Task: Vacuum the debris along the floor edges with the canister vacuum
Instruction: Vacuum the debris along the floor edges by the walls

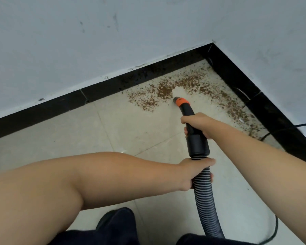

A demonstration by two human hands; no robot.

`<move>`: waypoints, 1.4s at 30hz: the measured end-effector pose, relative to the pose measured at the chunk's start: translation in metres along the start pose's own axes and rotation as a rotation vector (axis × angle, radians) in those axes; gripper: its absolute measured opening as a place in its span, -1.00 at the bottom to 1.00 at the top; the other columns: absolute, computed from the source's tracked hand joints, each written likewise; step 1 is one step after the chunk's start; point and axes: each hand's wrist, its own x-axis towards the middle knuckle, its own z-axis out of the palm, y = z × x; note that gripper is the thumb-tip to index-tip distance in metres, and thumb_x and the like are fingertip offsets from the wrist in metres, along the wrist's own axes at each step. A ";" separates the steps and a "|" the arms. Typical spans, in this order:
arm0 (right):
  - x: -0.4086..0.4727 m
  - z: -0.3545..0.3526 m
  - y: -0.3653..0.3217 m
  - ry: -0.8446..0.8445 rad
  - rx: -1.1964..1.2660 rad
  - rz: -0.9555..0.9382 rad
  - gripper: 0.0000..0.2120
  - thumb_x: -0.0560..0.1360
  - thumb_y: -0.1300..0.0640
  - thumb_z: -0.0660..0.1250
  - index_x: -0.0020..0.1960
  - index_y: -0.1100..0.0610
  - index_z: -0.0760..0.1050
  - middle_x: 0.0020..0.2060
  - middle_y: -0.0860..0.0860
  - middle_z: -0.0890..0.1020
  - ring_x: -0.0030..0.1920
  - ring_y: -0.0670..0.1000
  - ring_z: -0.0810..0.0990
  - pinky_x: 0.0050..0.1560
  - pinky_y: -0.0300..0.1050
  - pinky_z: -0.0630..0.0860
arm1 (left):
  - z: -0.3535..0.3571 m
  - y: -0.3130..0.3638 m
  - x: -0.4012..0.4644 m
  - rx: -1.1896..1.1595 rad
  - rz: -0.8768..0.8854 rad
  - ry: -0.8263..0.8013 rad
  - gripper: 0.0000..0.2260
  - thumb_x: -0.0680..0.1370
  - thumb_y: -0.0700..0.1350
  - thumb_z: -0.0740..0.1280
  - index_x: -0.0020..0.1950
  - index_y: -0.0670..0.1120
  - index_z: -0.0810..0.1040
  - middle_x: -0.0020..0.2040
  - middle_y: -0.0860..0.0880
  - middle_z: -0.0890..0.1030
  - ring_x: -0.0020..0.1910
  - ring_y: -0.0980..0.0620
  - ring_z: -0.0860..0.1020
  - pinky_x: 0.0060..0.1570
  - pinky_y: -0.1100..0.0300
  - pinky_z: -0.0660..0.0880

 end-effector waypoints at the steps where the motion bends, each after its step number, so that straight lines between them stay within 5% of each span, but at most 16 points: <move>1: -0.003 0.002 0.001 -0.017 0.000 -0.003 -0.76 0.41 0.19 0.35 0.04 0.22 0.40 -0.49 0.09 0.60 -0.49 0.04 0.57 -0.18 0.00 0.61 | 0.000 -0.002 -0.002 0.004 -0.001 -0.001 -0.83 0.53 -0.10 0.38 -0.14 -0.08 0.40 -0.31 -0.07 0.54 -0.39 0.03 0.54 -0.33 0.23 0.53; 9: -0.023 0.030 -0.009 -0.180 -0.098 -0.016 -0.77 0.43 0.19 0.34 0.05 0.21 0.39 -0.48 0.09 0.59 -0.49 0.04 0.56 -0.25 -0.06 0.61 | -0.007 -0.015 -0.026 -0.077 0.030 0.003 -0.83 0.53 -0.06 0.38 -0.08 -0.08 0.42 -0.27 -0.07 0.57 -0.34 0.02 0.57 -0.36 0.24 0.55; 15: -0.027 0.048 -0.014 -0.277 -0.195 -0.011 -0.73 0.42 0.17 0.35 0.07 0.22 0.40 -0.45 0.09 0.61 -0.46 0.04 0.58 -0.27 -0.05 0.61 | -0.022 -0.031 -0.033 0.032 0.148 0.020 -0.68 0.55 0.18 0.27 0.04 -0.07 0.52 -0.11 0.04 0.65 -0.10 0.10 0.63 -0.03 0.27 0.54; 22: -0.014 0.039 -0.015 -0.202 -0.076 -0.023 -0.79 0.44 0.20 0.34 0.03 0.21 0.39 -0.49 0.08 0.59 -0.50 0.03 0.56 -0.29 -0.07 0.60 | -0.025 -0.020 -0.021 0.085 0.189 0.071 -0.71 0.54 0.12 0.32 -0.02 -0.11 0.52 -0.18 -0.02 0.64 -0.22 0.07 0.63 -0.16 0.24 0.56; 28: 0.004 0.009 -0.018 -0.076 0.049 -0.015 -0.80 0.45 0.21 0.33 0.02 0.22 0.40 -0.51 0.07 0.57 -0.53 0.02 0.55 -0.30 -0.08 0.59 | -0.011 0.012 -0.004 0.000 0.047 0.086 -0.81 0.52 -0.05 0.39 -0.13 -0.09 0.42 -0.33 -0.07 0.56 -0.44 0.04 0.55 -0.36 0.23 0.53; 39: 0.011 0.023 -0.029 -0.117 0.012 -0.026 -0.79 0.42 0.19 0.34 0.00 0.21 0.40 -0.49 0.07 0.59 -0.51 0.03 0.56 -0.25 -0.06 0.60 | -0.019 0.013 -0.005 -0.094 0.094 0.093 -0.81 0.51 -0.07 0.40 -0.14 -0.09 0.41 -0.37 -0.07 0.54 -0.43 0.01 0.53 -0.34 0.22 0.51; 42: 0.005 0.036 -0.033 -0.169 -0.038 -0.029 -0.77 0.41 0.19 0.34 0.02 0.21 0.38 -0.49 0.08 0.59 -0.51 0.03 0.57 -0.26 -0.06 0.61 | -0.030 0.003 -0.017 0.027 0.165 0.076 -0.76 0.55 0.10 0.31 -0.06 -0.08 0.48 -0.26 0.00 0.63 -0.26 0.06 0.62 -0.21 0.24 0.55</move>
